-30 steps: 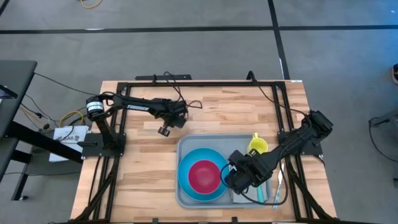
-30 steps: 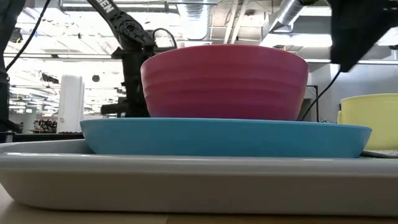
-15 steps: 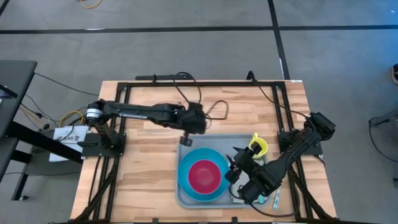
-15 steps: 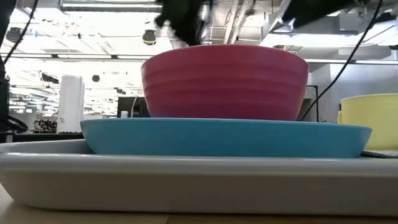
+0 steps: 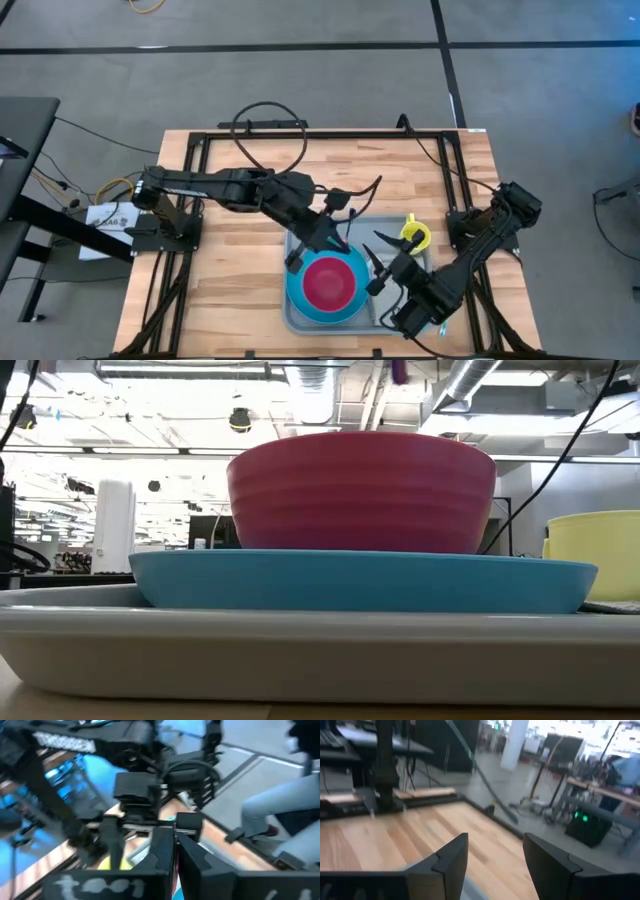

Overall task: Set up tray
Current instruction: Put the purple fork to the left of the blue spoon on the gray table napkin

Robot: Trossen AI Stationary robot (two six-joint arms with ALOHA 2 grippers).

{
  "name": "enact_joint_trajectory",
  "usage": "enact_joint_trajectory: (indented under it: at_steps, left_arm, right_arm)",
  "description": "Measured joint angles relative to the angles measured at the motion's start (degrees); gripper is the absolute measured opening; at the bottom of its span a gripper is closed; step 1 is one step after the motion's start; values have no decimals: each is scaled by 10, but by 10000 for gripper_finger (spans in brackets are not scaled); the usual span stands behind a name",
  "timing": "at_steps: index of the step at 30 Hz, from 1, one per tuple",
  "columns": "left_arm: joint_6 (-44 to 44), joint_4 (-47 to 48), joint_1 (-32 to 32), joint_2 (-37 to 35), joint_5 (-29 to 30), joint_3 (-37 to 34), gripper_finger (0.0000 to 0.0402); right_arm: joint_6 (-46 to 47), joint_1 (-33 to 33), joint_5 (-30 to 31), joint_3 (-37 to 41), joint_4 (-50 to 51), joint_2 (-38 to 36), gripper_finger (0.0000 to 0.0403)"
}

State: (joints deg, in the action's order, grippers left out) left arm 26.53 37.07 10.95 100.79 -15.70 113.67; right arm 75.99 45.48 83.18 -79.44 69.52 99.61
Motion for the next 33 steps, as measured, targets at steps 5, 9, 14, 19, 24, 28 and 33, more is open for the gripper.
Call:
enact_joint_trajectory:
  at_steps: [5,9,14,19,24,28,33]
  left_arm:
    - [2,-11,-4,3,-87,-6,0]
    - [-1,-39,-5,5,-119,-6,0]
    - [12,-51,-5,5,-144,-6,0]
    - [-4,-49,-8,5,-139,-6,0]
    - [-24,-76,-9,5,-138,-6,0]
    - [-36,-83,-16,5,-135,-6,0]
    - [-38,-85,-24,5,-134,-6,0]
  right_arm:
    - [-2,7,18,0,-4,0,180]
    - [-46,5,28,0,-30,0,180]
    - [-127,5,41,0,-75,0,180]
    - [-190,6,44,0,-90,0,180]
    - [-223,1,44,0,-96,0,180]
    - [-261,-7,46,0,-126,0,179]
    - [-342,-22,45,-17,-174,0,178]
